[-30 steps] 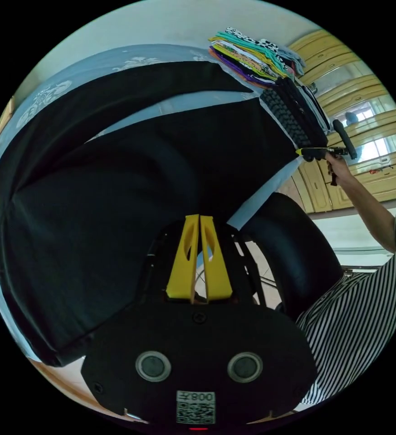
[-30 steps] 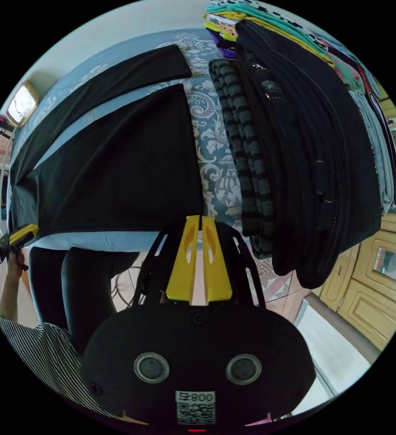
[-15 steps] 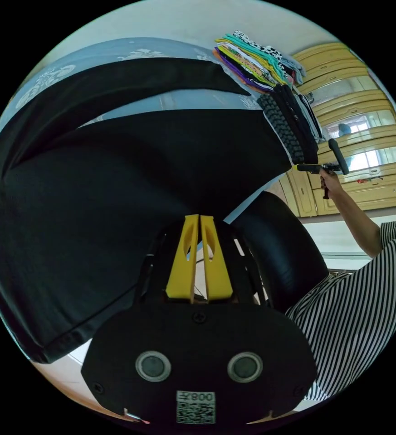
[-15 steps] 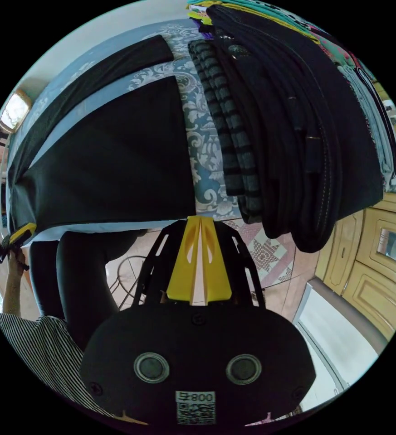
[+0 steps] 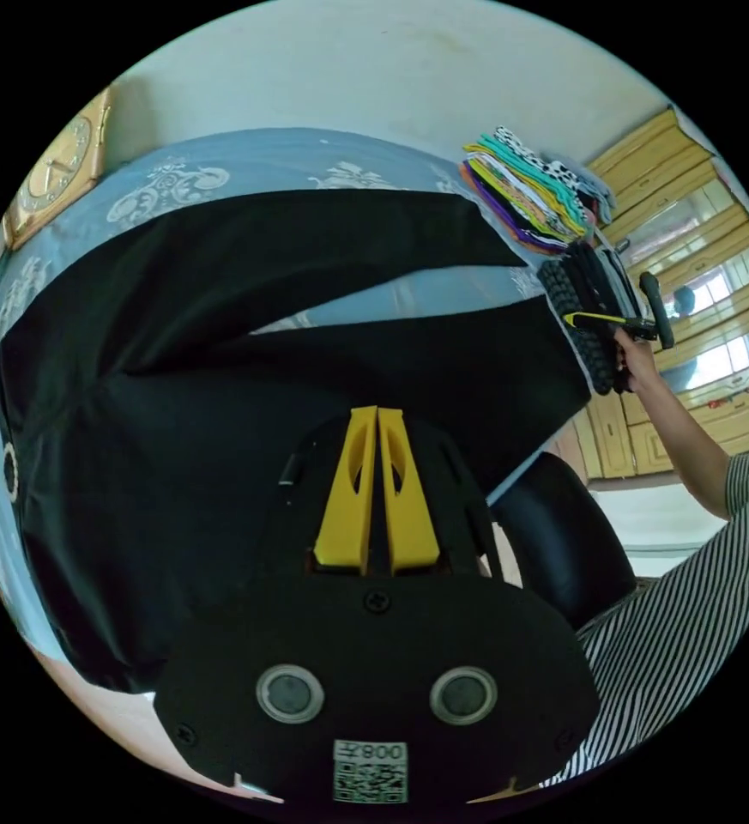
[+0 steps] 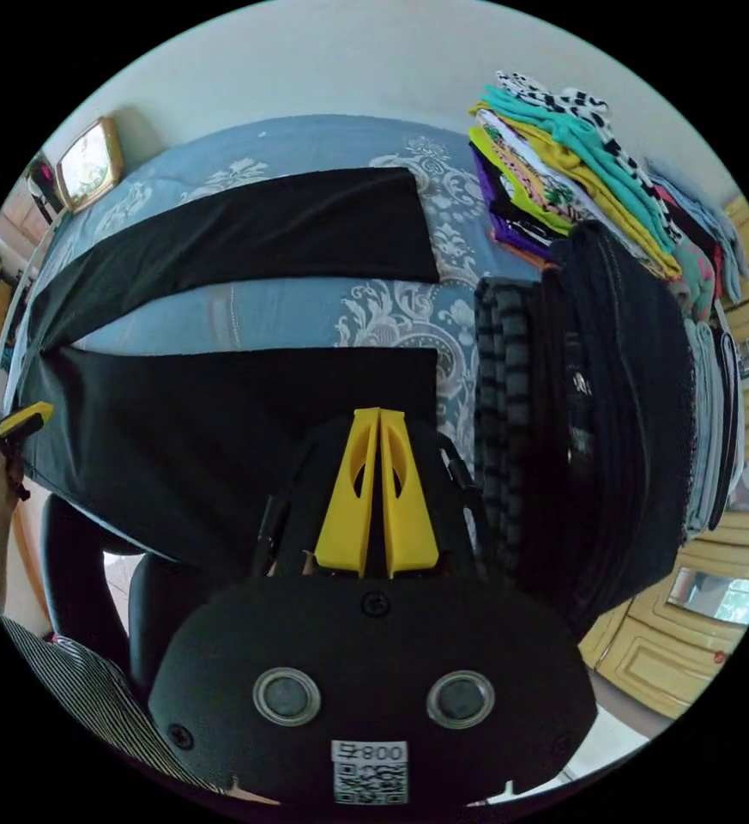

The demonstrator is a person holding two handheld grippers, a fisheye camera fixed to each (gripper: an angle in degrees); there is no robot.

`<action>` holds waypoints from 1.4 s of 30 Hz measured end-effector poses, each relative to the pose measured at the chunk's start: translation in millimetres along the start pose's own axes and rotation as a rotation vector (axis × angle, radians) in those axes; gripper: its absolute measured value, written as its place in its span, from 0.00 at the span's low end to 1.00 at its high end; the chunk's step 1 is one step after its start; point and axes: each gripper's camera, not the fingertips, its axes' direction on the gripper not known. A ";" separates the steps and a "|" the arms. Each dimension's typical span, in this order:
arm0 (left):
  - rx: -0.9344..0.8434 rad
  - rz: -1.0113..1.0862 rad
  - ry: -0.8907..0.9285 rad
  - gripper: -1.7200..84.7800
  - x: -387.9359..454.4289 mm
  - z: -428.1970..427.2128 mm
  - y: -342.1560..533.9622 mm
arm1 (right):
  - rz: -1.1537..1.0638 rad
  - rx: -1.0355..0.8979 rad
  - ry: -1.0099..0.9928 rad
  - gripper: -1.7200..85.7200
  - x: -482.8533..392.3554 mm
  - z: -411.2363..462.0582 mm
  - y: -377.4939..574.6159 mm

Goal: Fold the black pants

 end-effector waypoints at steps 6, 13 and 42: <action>-0.069 -0.025 -0.058 0.02 -28.7 56.0 -21.0 | -0.052 -0.062 0.145 0.02 -32.3 76.2 -35.3; -0.068 -0.056 0.074 0.02 -70.6 77.1 -22.5 | -0.005 0.006 0.163 0.02 -35.1 107.9 -24.8; 0.045 -0.053 -0.016 0.05 -186.6 80.4 -57.7 | 0.025 0.054 -0.056 0.02 -16.5 223.4 -146.4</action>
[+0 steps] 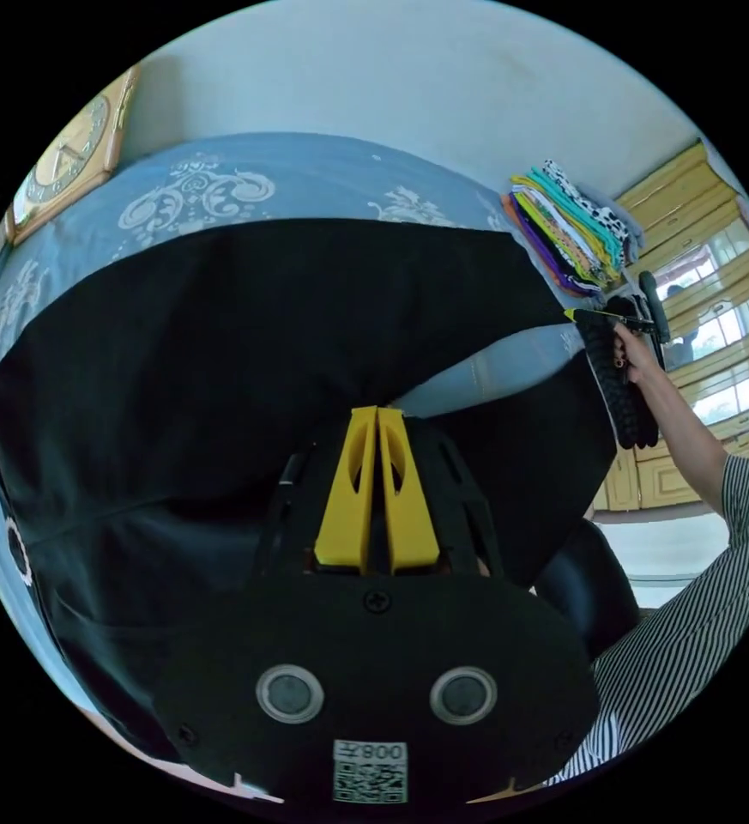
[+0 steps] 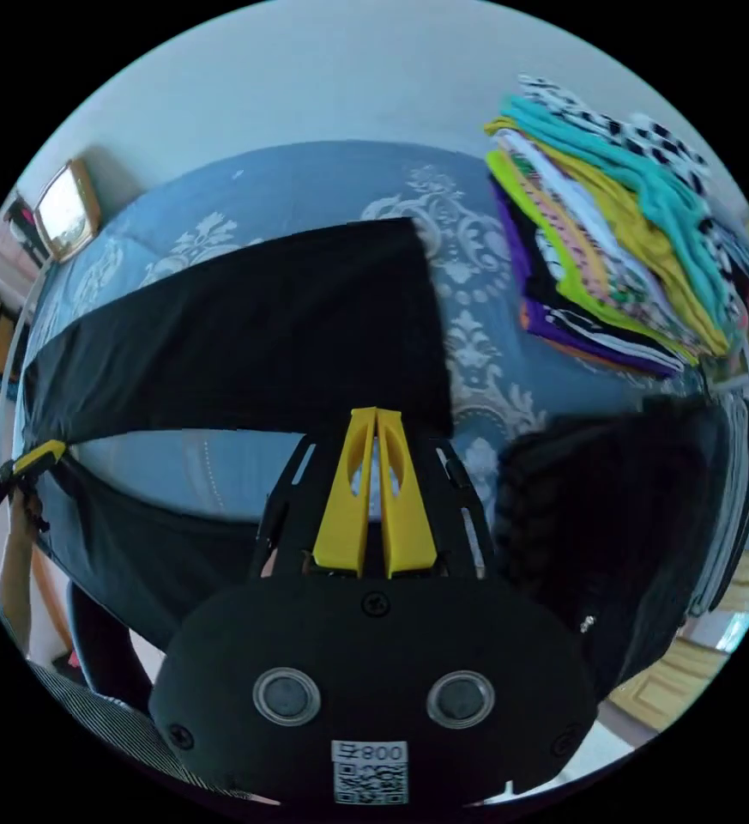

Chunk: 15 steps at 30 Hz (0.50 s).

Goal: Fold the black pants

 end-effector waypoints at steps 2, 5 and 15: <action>0.040 0.040 -0.016 0.09 0.4 -11.2 2.3 | 0.084 0.037 0.001 0.04 32.7 -1.8 3.3; 0.027 0.106 -0.059 0.12 0.0 -13.1 -0.7 | 0.159 0.018 -0.009 0.09 61.9 10.8 -4.7; -0.065 0.116 -0.158 0.05 -27.7 1.7 -10.9 | 0.161 -0.123 -0.066 0.07 63.3 81.0 -36.2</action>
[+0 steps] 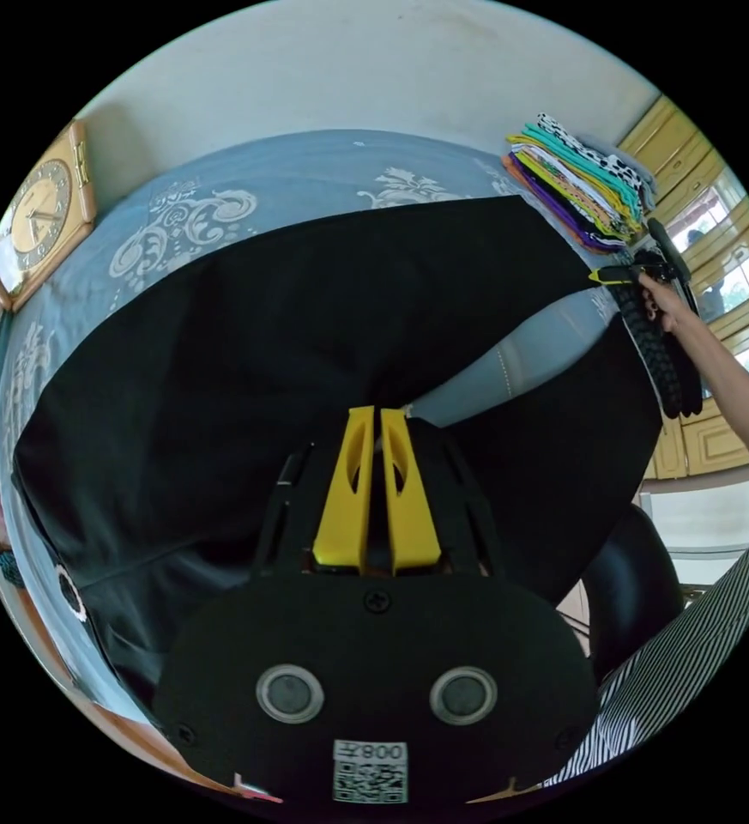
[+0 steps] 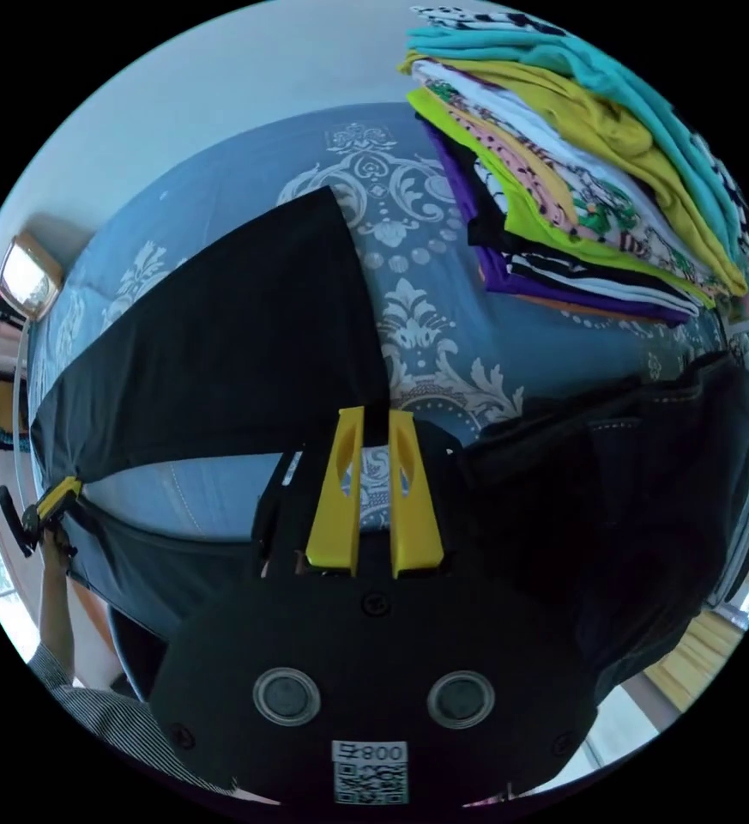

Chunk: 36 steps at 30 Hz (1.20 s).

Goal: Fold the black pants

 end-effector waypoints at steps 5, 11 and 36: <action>0.045 -0.021 0.077 0.04 -21.0 -21.6 12.4 | -0.058 -0.002 -0.014 0.04 -9.9 -14.4 0.5; 0.021 0.007 0.122 0.04 -40.4 -24.1 29.2 | -0.054 -0.018 -0.022 0.03 -1.1 -11.3 23.4; 0.189 -0.289 0.153 0.02 -211.0 -89.3 93.1 | -0.382 0.080 -0.202 0.02 -272.9 30.1 43.1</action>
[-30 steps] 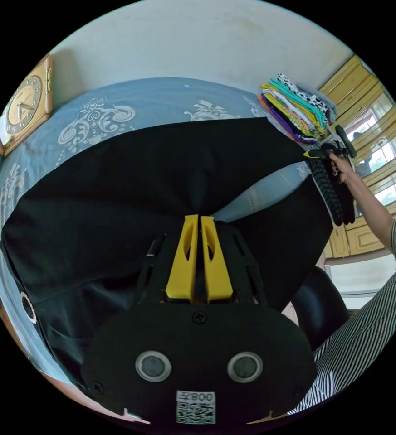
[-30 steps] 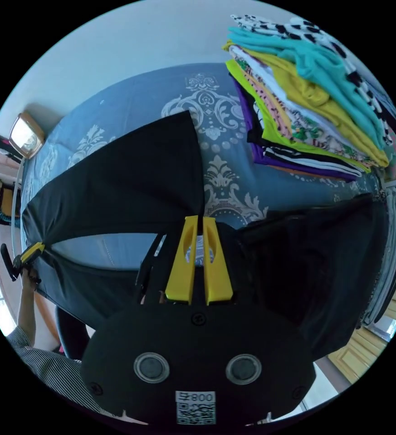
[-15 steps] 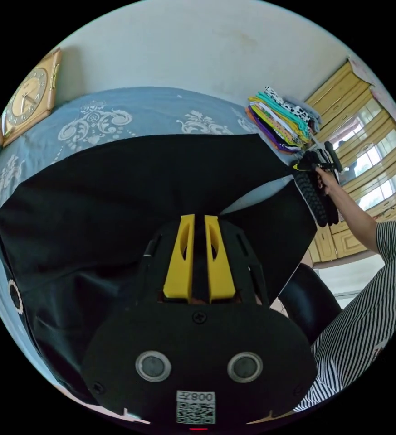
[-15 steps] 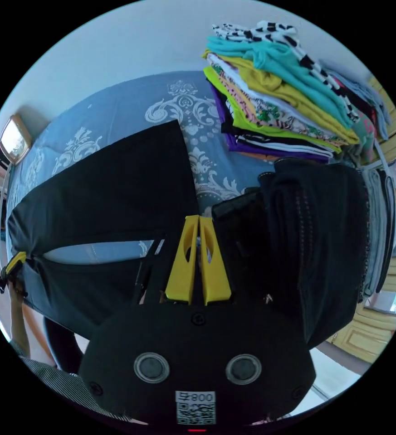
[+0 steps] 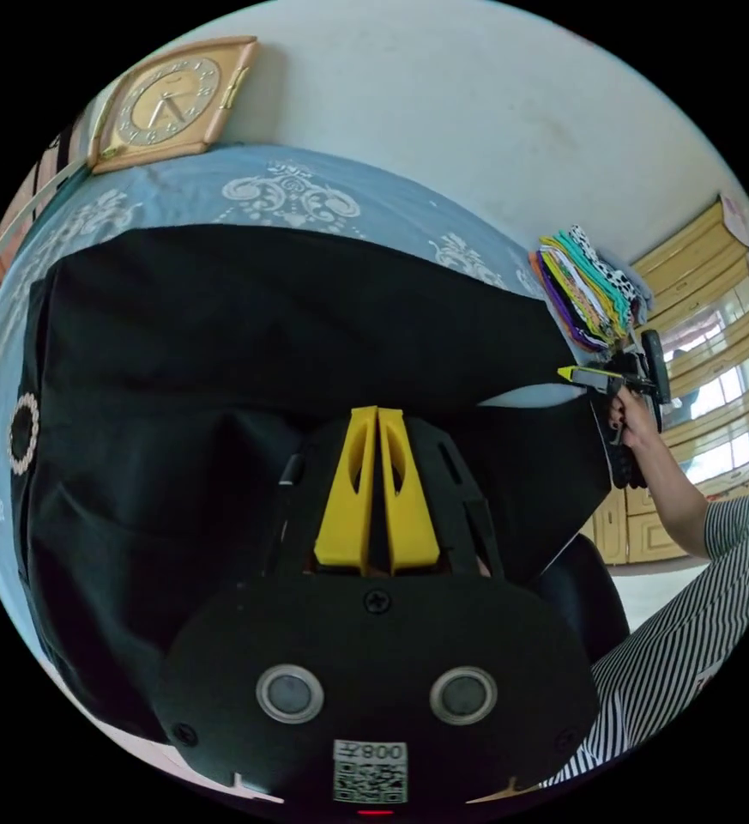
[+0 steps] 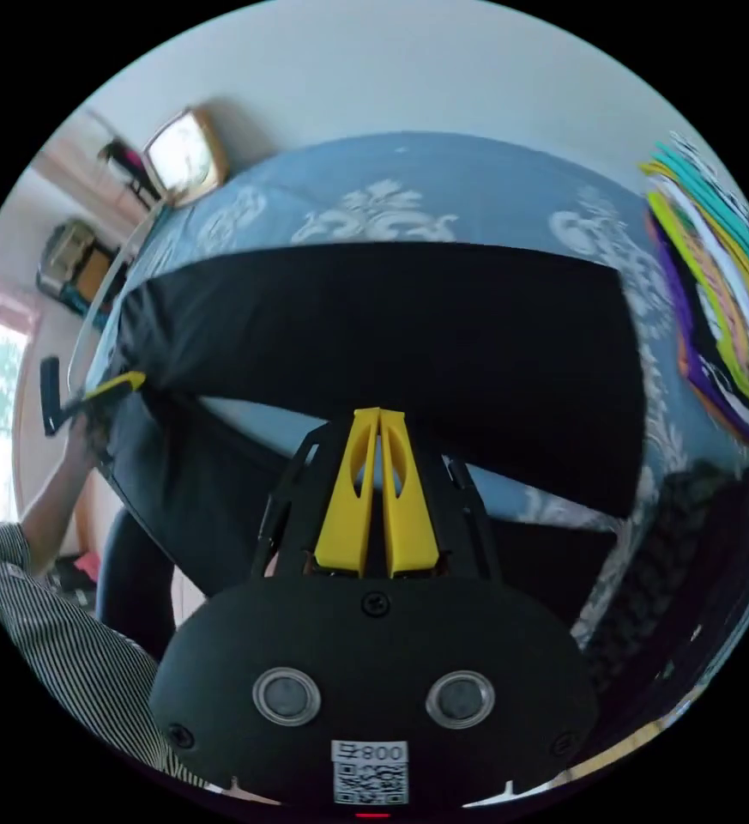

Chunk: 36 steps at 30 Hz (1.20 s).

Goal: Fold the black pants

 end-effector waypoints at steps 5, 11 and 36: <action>0.017 -0.064 0.043 0.02 -35.0 -15.6 -8.4 | -0.088 -0.080 0.130 0.02 -69.7 38.8 -30.8; 0.172 -0.093 -0.130 0.02 -81.6 -76.4 -44.4 | -0.167 0.041 0.040 0.02 -136.9 11.7 -55.5; 0.049 -0.021 -0.387 0.12 -194.0 -106.8 -233.4 | -0.385 0.026 -0.018 0.03 -261.3 24.7 -216.6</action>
